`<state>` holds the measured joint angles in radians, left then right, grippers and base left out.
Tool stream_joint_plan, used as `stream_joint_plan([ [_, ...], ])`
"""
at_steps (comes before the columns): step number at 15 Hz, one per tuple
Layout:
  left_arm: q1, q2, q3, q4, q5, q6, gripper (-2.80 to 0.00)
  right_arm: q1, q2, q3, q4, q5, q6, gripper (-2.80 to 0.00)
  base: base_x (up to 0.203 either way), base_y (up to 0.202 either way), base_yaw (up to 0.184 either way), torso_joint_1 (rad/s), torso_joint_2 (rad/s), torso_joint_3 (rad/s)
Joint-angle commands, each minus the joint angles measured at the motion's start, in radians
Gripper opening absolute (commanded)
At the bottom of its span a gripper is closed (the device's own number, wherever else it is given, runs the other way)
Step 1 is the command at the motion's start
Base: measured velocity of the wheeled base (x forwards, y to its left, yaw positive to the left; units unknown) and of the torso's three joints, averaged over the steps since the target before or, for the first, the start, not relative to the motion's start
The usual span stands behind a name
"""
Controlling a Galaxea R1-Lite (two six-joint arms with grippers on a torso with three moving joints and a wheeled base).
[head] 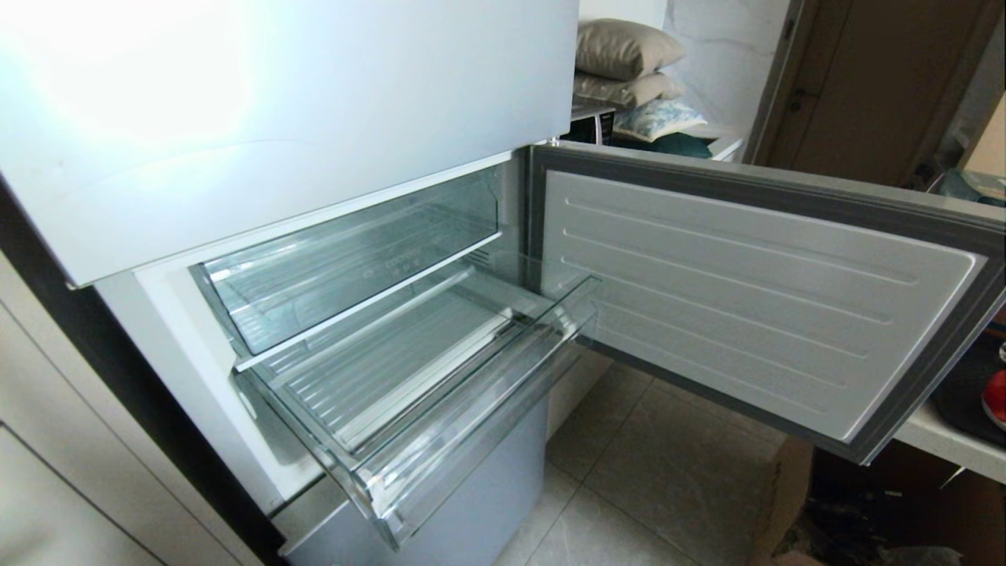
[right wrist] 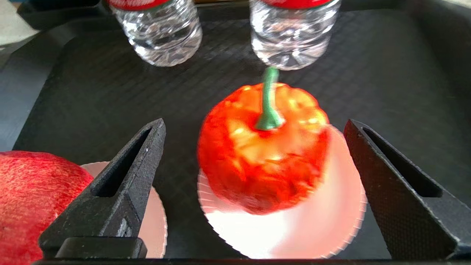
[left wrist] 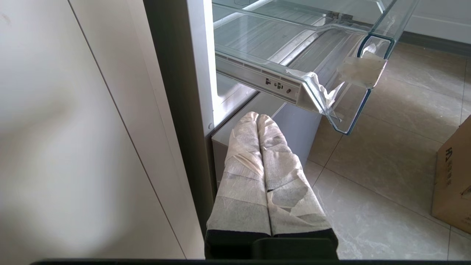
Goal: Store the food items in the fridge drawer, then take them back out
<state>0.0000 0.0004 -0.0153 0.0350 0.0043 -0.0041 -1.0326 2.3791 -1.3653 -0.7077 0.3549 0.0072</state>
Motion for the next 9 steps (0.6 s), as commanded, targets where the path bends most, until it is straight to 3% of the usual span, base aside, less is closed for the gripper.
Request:
stream_joint_plan([
  [1, 0.0, 0.0, 0.0, 0.0, 0.0, 0.0, -2.8, 0.008, 0.011, -0.008, -0.004, 0.001, 0.0, 0.0, 0.0, 0.0, 0.0, 0.0, 0.0, 0.0],
  [9, 0.0, 0.0, 0.0, 0.0, 0.0, 0.0, -2.8, 0.013, 0.048, -0.026, -0.006, 0.004, 0.002, 0.0, 0.0, 0.0, 0.0, 0.0, 0.0, 0.0],
])
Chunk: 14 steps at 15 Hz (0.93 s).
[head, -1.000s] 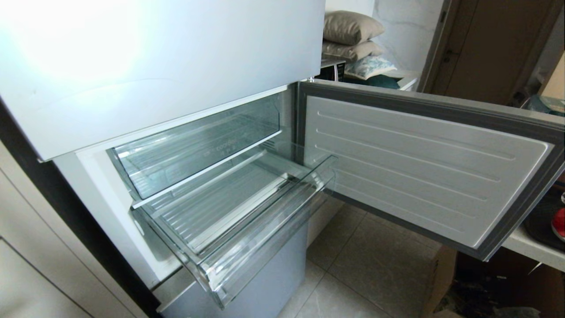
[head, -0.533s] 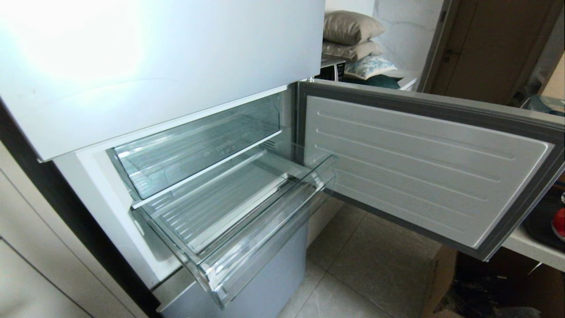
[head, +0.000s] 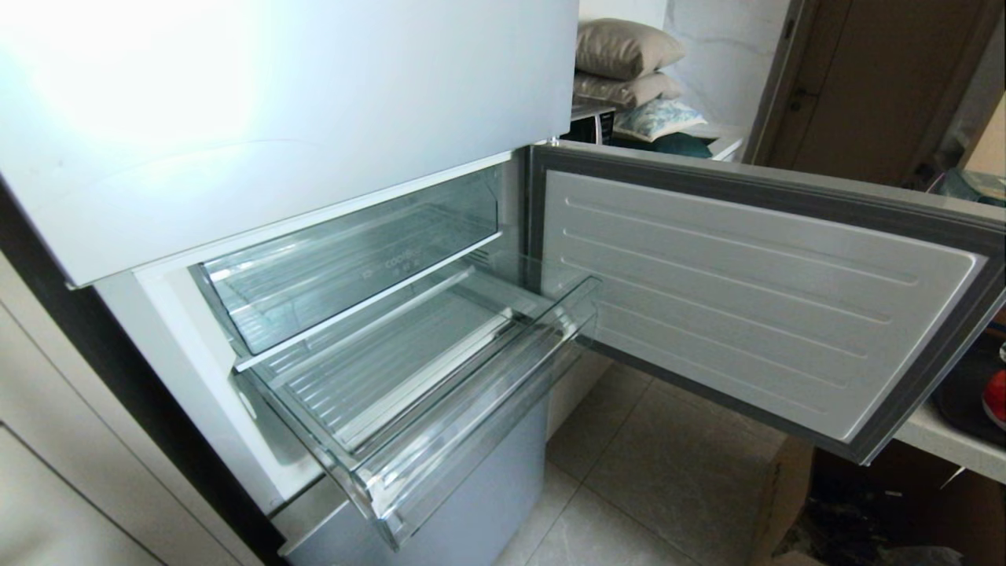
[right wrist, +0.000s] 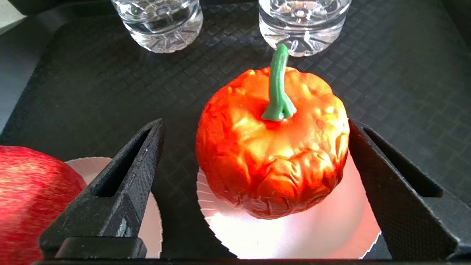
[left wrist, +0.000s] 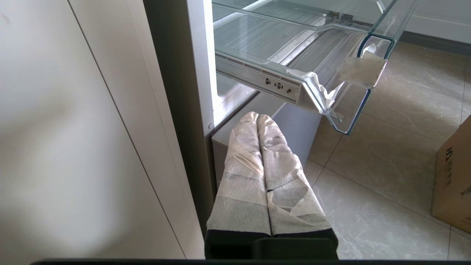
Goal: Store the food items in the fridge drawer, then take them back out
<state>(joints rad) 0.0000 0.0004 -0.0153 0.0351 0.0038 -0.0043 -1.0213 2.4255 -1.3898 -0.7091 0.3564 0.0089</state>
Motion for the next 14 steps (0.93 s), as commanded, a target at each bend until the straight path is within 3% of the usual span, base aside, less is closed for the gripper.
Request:
stream_joint_plan([
  [1, 0.0, 0.0, 0.0, 0.0, 0.001, 0.0, -2.8, 0.003, 0.004, -0.002, -0.004, 0.001, 0.0, 0.0, 0.0, 0.0, 0.0, 0.0, 0.0, 0.0],
  [2, 0.0, 0.0, 0.0, 0.0, 0.001, 0.0, -2.8, 0.003, 0.009, -0.008, -0.004, 0.002, 0.0, -2.8, 0.0, 0.0, 0.0, 0.0, 0.0, 0.0],
  [8, 0.0, 0.0, 0.0, 0.0, 0.001, 0.0, -2.8, -0.001, -0.001, -0.015, -0.002, -0.003, 0.006, -2.8, 0.0, 0.0, 0.0, 0.0, 0.0, 0.0],
  [14, 0.0, 0.0, 0.0, 0.0, 0.001, 0.0, -2.8, -0.048, -0.358, 0.15, 0.028, -0.012, 0.014, -2.8, 0.0, 0.0, 0.0, 0.0, 0.0, 0.0],
])
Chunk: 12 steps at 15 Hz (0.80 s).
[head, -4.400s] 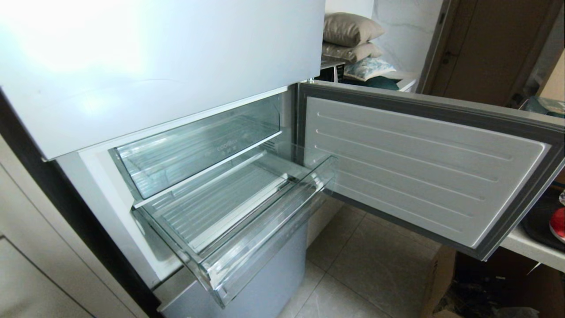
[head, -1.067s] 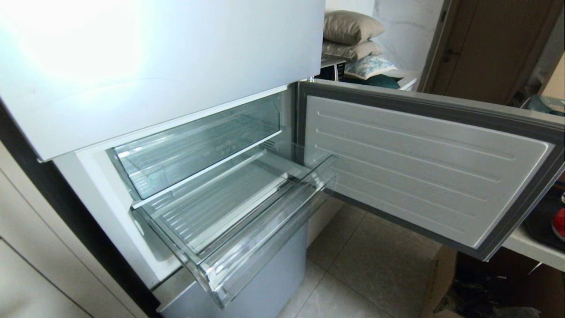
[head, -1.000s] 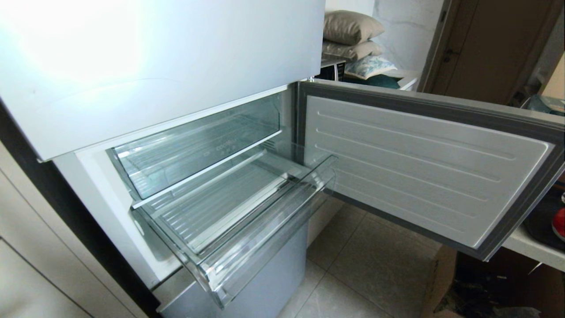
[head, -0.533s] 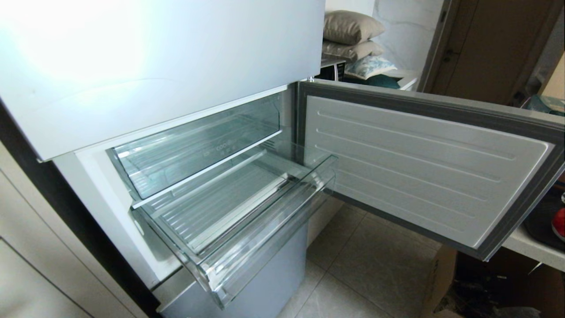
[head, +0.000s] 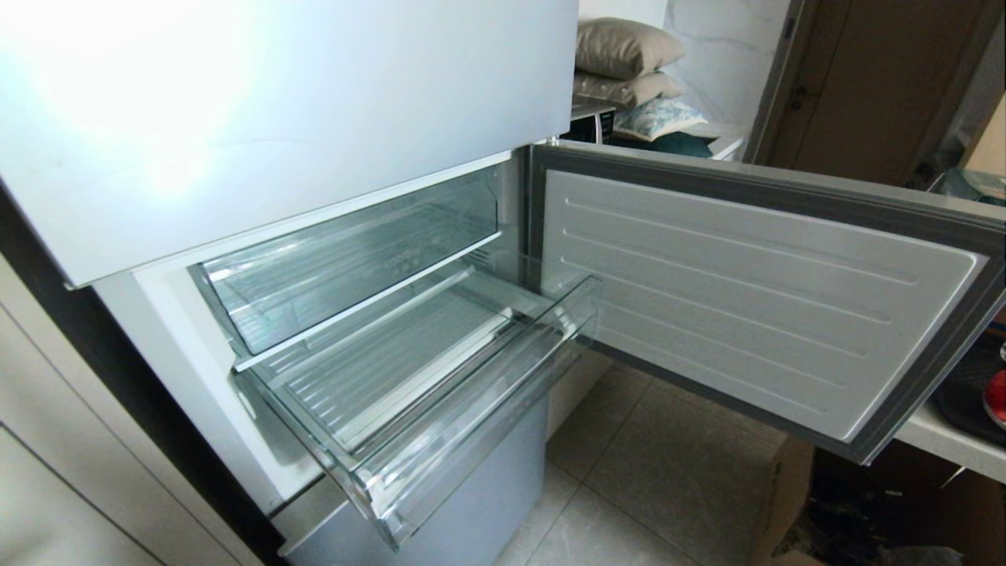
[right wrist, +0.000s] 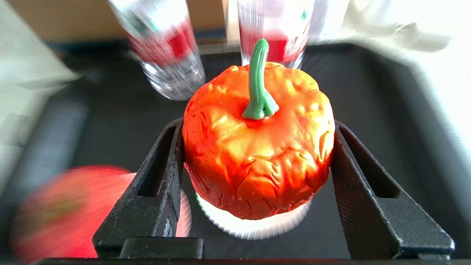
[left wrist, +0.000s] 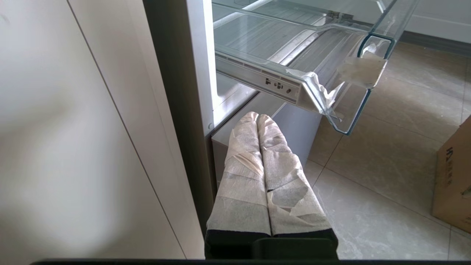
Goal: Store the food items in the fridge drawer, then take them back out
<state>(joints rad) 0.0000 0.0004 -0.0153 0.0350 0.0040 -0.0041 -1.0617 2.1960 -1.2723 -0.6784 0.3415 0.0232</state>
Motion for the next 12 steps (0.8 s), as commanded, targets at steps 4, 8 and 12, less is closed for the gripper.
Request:
stream_joint_plan([
  [4, 0.0, 0.0, 0.0, 0.0, 0.001, 0.0, -2.8, -0.02, -0.642, 0.275, 0.113, 0.0, 0.026, -2.8, 0.0, 0.0, 0.0, 0.0, 0.0, 0.0],
  [8, 0.0, 0.0, 0.0, 0.0, 0.001, 0.0, -2.8, 0.198, -1.135, 0.548, 0.179, -0.044, 0.038, -2.8, 0.0, 0.0, 0.0, 0.0, 0.0, 0.0],
  [12, 0.0, 0.0, 0.0, 0.0, 0.001, 0.0, -2.8, 0.7, -1.538, 0.719, 0.386, -0.167, -0.026, -2.8, 0.0, 0.0, 0.0, 0.0, 0.0, 0.0],
])
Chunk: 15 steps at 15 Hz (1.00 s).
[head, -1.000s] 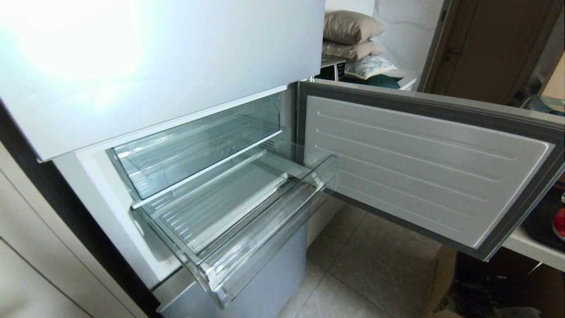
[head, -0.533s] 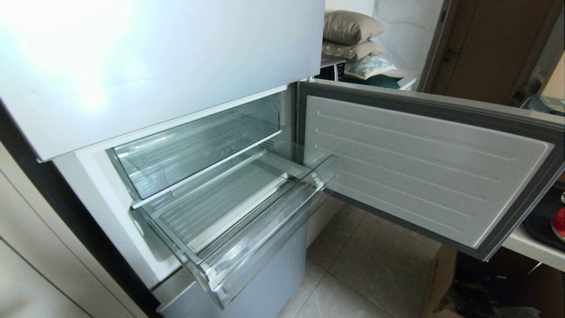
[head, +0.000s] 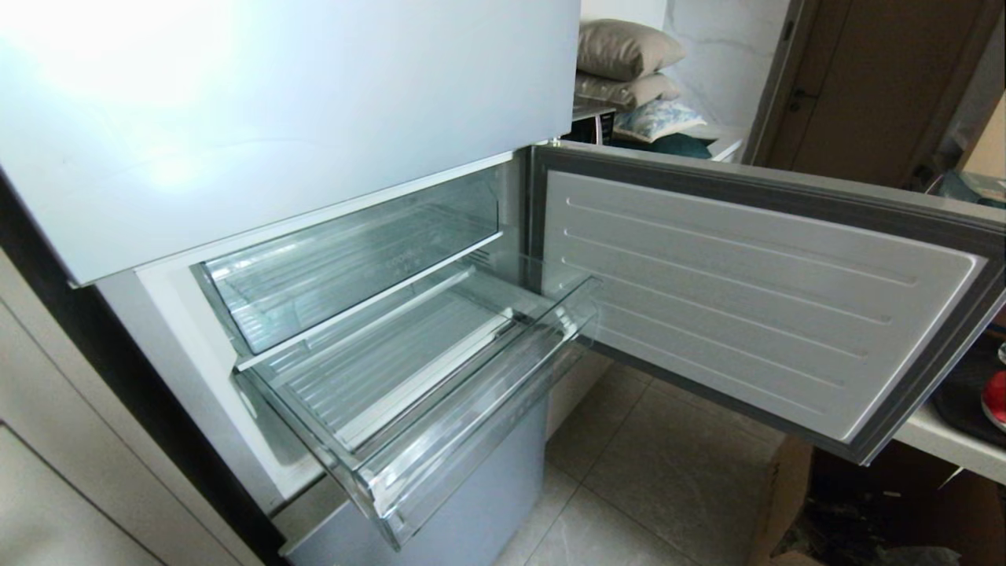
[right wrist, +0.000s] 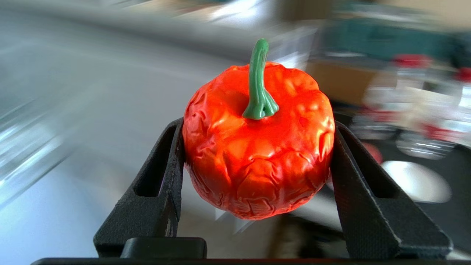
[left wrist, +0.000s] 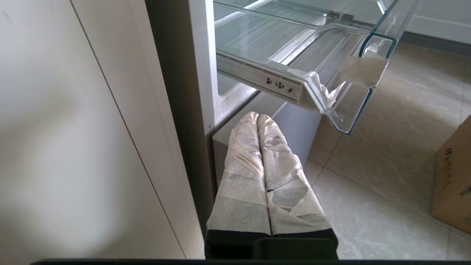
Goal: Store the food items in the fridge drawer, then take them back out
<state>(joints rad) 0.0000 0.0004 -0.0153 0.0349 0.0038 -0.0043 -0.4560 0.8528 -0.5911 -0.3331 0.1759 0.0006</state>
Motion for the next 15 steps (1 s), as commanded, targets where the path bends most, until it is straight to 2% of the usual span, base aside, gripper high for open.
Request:
stream_joint_plan([
  [1, 0.0, 0.0, 0.0, 0.0, 0.001, 0.0, -2.8, 0.182, -0.295, 0.084, 0.135, -0.006, -0.026, -2.8, 0.0, 0.0, 0.0, 0.0, 0.0, 0.0],
  [2, 0.0, 0.0, 0.0, 0.0, 0.001, 0.0, -2.8, 0.248, -0.383, 0.148, 0.215, -0.001, -0.044, -2.8, 0.0, 0.0, 0.0, 0.0, 0.0, 0.0],
  [4, 0.0, 0.0, 0.0, 0.0, 0.001, 0.0, -2.8, 0.308, -0.485, 0.336, 0.294, 0.006, -0.078, -2.8, 0.0, 0.0, 0.0, 0.0, 0.0, 0.0],
  [7, 0.0, 0.0, 0.0, 0.0, 0.001, 0.0, -2.8, 0.365, -0.563, 0.562, 0.275, -0.011, -0.116, -2.8, 0.0, 0.0, 0.0, 0.0, 0.0, 0.0],
  [8, 0.0, 0.0, 0.0, 0.0, 0.001, 0.0, -2.8, 0.385, -0.576, 0.58, 0.255, -0.039, -0.069, -2.8, 0.0, 0.0, 0.0, 0.0, 0.0, 0.0],
  [9, 0.0, 0.0, 0.0, 0.0, 0.001, 0.0, -2.8, 0.394, -0.581, 0.585, 0.249, -0.06, -0.059, -2.8, 0.0, 0.0, 0.0, 0.0, 0.0, 0.0],
  [11, 0.0, 0.0, 0.0, 0.0, 0.001, 0.0, -2.8, 0.474, -0.648, 0.59, 0.258, -0.1, -0.074, -2.8, 0.0, 0.0, 0.0, 0.0, 0.0, 0.0],
  [13, 0.0, 0.0, 0.0, 0.0, 0.001, 0.0, -2.8, 0.479, -0.676, 0.591, 0.306, -0.123, -0.129, -2.8, 0.0, 0.0, 0.0, 0.0, 0.0, 0.0],
  [15, 0.0, 0.0, 0.0, 0.0, 0.001, 0.0, -2.8, 0.472, -0.778, 0.59, 0.325, -0.128, -0.145, -2.8, 0.0, 0.0, 0.0, 0.0, 0.0, 0.0],
])
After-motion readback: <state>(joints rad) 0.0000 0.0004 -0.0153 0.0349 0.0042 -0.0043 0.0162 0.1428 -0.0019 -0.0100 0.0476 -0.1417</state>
